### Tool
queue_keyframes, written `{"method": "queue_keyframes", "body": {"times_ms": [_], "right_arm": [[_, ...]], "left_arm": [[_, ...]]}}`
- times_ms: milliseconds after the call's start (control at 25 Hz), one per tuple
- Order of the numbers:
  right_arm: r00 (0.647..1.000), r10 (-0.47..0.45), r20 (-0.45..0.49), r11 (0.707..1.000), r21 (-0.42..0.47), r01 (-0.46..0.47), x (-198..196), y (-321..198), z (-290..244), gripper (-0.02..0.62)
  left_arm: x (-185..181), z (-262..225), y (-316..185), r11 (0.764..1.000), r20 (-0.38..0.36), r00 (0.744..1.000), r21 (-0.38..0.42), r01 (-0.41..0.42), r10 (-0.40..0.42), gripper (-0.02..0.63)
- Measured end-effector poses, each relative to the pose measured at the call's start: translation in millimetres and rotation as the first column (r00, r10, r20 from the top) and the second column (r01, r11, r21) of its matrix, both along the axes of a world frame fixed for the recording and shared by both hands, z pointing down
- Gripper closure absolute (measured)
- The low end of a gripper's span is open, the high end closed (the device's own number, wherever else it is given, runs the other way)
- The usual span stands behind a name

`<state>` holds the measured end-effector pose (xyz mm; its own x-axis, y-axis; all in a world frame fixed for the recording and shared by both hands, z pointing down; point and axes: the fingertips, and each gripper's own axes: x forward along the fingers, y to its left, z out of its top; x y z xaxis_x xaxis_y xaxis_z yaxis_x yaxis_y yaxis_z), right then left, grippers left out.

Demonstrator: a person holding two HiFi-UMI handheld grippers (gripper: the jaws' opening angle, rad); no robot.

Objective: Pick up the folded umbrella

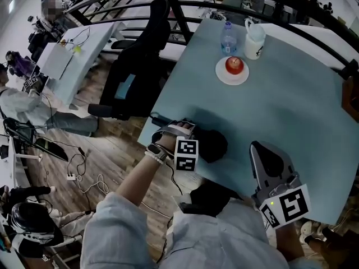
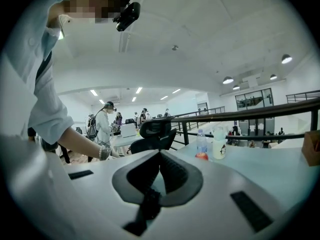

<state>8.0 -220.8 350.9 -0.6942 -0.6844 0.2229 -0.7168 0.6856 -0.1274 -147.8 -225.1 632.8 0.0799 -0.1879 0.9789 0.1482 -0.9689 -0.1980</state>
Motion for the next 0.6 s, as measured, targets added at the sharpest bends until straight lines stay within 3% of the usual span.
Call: {"method": "queue_keyframes", "body": {"times_ms": [600], "right_arm": [[1.000, 0.022, 0.009, 0.999, -0.025, -0.022, 9, -13, 7, 0.595]], "left_arm": [[-3, 27, 5, 0.982, 0.116, 0.993, -0.188, 0.017, 0.005, 0.287]]}}
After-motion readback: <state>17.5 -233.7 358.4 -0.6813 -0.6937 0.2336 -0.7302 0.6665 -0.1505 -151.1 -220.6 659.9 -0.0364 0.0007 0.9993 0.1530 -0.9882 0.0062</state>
